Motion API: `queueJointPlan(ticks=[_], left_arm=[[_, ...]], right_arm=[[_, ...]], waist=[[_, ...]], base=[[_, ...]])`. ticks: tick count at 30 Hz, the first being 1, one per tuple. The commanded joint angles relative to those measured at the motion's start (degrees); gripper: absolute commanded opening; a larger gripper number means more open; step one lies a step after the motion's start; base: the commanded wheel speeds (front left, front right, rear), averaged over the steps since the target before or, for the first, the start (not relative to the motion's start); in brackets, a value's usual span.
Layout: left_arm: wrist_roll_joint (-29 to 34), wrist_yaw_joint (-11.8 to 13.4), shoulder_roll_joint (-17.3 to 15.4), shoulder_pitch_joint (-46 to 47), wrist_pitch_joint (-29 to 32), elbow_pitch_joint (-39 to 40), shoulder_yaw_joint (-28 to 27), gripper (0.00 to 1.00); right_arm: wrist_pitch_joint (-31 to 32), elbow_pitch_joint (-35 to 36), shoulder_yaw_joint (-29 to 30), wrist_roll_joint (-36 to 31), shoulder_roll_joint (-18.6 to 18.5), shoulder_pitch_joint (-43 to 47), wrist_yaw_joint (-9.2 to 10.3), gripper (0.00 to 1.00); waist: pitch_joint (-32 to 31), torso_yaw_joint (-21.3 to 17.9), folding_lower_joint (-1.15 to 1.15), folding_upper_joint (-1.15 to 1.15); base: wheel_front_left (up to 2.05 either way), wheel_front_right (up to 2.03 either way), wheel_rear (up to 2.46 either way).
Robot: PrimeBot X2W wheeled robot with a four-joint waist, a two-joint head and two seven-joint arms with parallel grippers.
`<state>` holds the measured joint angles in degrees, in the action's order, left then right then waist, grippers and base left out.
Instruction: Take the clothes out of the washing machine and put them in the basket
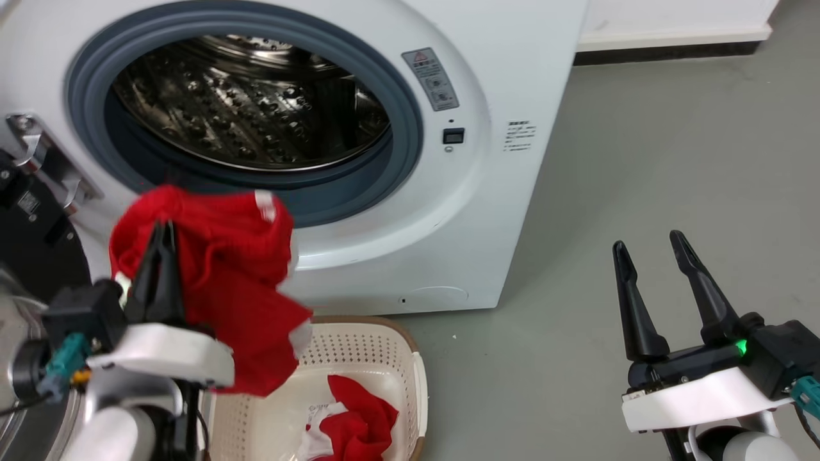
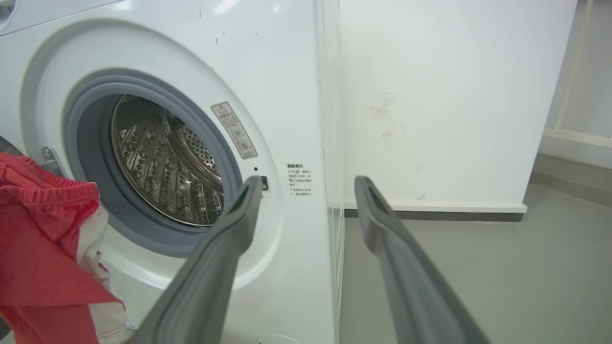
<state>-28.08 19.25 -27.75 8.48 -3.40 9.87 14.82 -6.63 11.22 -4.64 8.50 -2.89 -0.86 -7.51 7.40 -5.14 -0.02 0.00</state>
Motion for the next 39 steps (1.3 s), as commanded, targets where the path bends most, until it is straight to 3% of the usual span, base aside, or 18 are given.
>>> queueJointPlan(ticks=[1,4,12,27,39], left_arm=[[-0.36,0.22,0.47,-0.51,0.1,0.25,0.03,0.0],[-1.28,1.01,1.14,-3.44,-0.44,0.3,-0.14,0.0],[-3.72,-0.51,5.08,-5.46,-3.39,-6.18,1.68,0.0],[-6.18,-8.51,11.57,8.55,-10.39,-34.25,2.45,0.0],[-2.52,-12.69,12.41,20.56,-11.87,-58.79,2.06,0.0]], right_arm=[[0.06,0.21,0.01,-0.15,0.03,0.31,0.04,1.0],[0.37,0.72,-0.21,-0.43,0.04,-0.29,0.04,1.0],[0.75,2.03,-0.46,-1.24,0.03,-2.6,0.04,1.0],[0.66,4.44,-1.27,-2.57,0.03,-8.61,0.04,1.0],[-0.97,5.69,-1.79,-1.97,-0.05,-11.96,0.04,1.0]], waist=[[0.49,0.54,0.02,0.0],[1.65,1.38,0.02,0.0],[6.47,2.07,0.02,0.0],[20.35,-2.28,0.02,0.0],[28.74,-6.63,0.02,0.0]], base=[[0.0,0.0,0.0],[0.0,0.0,0.0],[0.0,0.0,0.0],[0.0,0.0,0.0],[0.0,0.0,0.0]])
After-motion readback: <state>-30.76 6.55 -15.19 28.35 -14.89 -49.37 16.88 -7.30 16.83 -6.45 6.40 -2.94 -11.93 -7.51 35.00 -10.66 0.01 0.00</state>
